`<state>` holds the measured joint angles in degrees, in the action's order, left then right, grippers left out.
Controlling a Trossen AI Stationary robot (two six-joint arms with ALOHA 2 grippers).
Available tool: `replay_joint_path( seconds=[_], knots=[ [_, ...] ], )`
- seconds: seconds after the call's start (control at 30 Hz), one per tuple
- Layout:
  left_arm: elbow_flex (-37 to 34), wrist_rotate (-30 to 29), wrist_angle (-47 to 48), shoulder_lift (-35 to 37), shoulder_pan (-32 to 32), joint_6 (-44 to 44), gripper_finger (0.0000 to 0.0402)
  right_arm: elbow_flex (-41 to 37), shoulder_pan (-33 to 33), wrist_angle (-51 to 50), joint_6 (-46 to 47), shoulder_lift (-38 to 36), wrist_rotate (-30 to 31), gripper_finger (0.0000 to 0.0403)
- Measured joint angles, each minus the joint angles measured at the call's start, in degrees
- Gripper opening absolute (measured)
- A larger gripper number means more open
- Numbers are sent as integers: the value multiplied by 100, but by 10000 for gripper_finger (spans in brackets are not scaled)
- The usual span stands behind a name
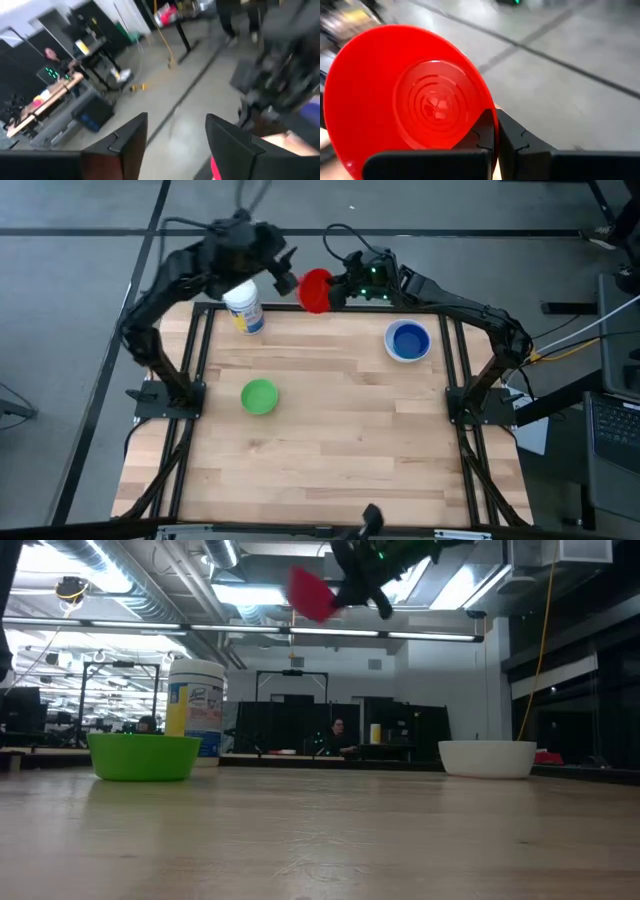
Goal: Nest bowls inside each other
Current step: Stack the red bowl on the blue bowl
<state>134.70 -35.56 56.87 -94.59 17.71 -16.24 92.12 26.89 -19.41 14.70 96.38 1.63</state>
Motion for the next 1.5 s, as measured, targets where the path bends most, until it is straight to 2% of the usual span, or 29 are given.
replay_joint_path(
  seconds=[0.13,0.27,0.4,0.57,0.8,1.13,1.5],
  knots=[
    [0,41,-428,528,-41,254,203,0,365,-1126,-225,-17,-77,2],
    [4,432,-602,1016,23,590,185,0,650,-2673,-557,-20,-229,2],
    [-6,720,-564,1384,-15,805,165,-152,828,-3702,-802,-122,87,2],
    [-3,690,-303,1631,-194,814,153,-644,1271,-3658,-516,-560,96,2],
    [-9,693,-8,1681,-227,629,156,-1927,1882,-3557,-87,-1422,49,2],
    [-9,837,-6,1661,-224,533,157,-3535,2326,-3173,407,-2329,-60,1],
    [-9,867,-6,1622,-224,798,157,-4006,2778,-3033,290,-2409,-57,1]
  ],
)
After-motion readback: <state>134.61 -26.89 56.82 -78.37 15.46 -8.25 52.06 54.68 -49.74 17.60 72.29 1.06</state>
